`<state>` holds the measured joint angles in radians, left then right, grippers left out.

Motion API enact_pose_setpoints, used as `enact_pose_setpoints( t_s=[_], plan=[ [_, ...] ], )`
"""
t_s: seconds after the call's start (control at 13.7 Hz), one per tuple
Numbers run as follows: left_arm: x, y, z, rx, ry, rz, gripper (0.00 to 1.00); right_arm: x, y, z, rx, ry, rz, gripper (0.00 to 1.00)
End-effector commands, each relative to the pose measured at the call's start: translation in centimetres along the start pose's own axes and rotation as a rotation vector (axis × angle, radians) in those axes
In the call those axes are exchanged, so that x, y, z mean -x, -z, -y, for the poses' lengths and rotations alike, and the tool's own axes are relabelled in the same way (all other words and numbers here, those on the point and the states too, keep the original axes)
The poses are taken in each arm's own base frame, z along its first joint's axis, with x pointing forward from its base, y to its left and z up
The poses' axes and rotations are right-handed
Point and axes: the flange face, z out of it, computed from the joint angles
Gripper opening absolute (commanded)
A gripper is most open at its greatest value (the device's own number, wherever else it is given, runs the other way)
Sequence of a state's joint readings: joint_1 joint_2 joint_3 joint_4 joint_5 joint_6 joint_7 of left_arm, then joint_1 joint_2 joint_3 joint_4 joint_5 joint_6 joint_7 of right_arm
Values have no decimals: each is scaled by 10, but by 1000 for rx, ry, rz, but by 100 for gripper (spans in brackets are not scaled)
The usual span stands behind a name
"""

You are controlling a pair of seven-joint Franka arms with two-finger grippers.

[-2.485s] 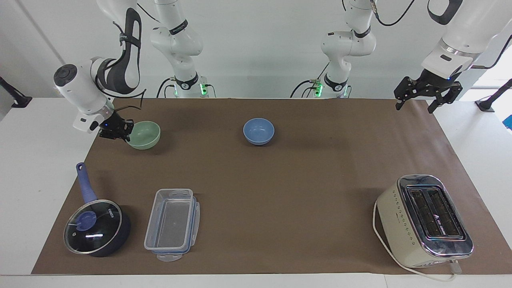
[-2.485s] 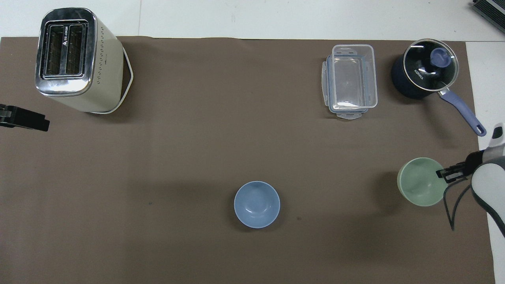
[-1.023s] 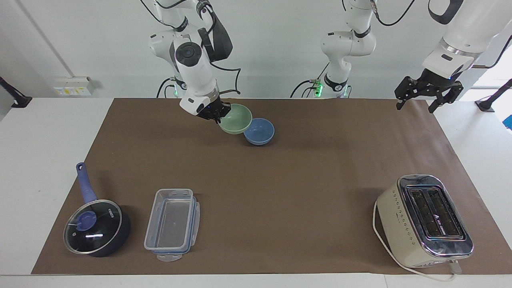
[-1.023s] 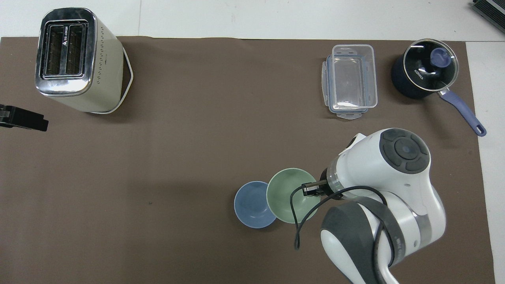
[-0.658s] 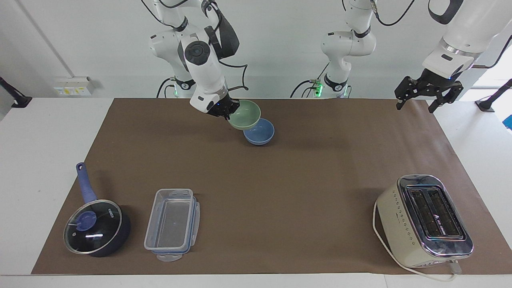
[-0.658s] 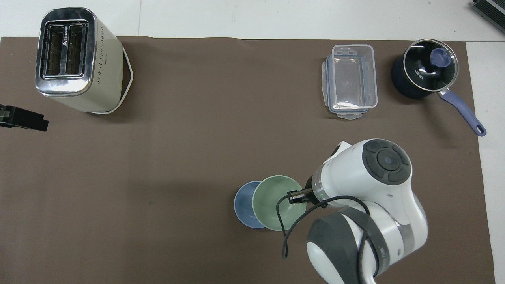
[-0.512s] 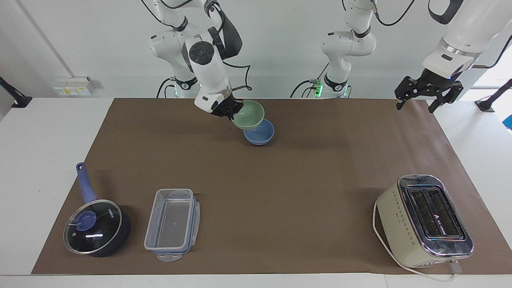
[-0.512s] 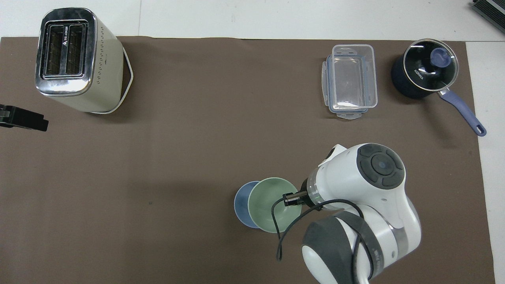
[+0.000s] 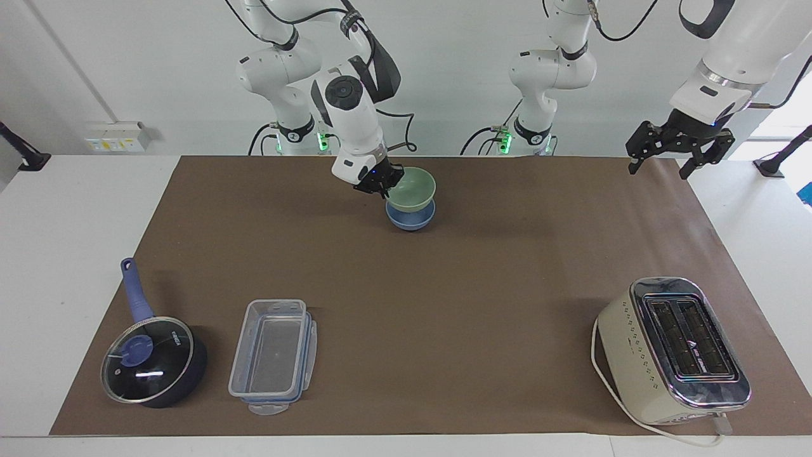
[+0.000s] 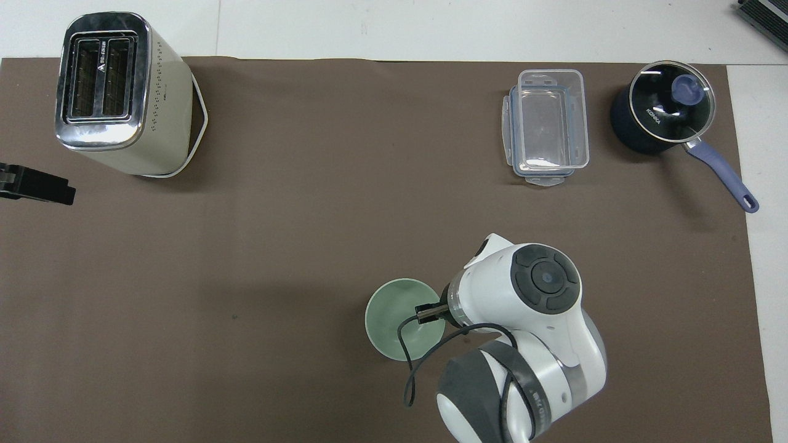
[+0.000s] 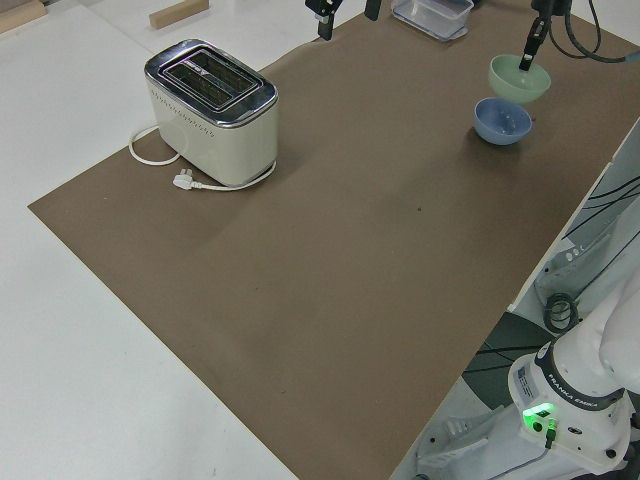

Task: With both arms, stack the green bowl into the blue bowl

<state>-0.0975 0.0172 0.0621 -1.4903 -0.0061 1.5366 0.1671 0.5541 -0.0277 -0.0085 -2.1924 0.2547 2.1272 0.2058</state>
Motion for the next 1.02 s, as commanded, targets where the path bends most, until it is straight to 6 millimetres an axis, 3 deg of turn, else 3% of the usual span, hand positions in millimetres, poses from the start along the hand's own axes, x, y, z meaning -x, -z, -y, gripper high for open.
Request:
enact_pose_setpoints(
  t_s=[0.0, 0.37, 0.95],
  plan=[
    [5, 3, 1, 9, 12, 3, 100, 2, -12, 2, -18, -17, -23, 0],
    [5, 3, 1, 9, 12, 3, 100, 1, -32, 1, -10, -11, -27, 0],
    [5, 3, 1, 9, 12, 5, 100, 4, -45, 3, -3, -7, -17, 0]
  ],
)
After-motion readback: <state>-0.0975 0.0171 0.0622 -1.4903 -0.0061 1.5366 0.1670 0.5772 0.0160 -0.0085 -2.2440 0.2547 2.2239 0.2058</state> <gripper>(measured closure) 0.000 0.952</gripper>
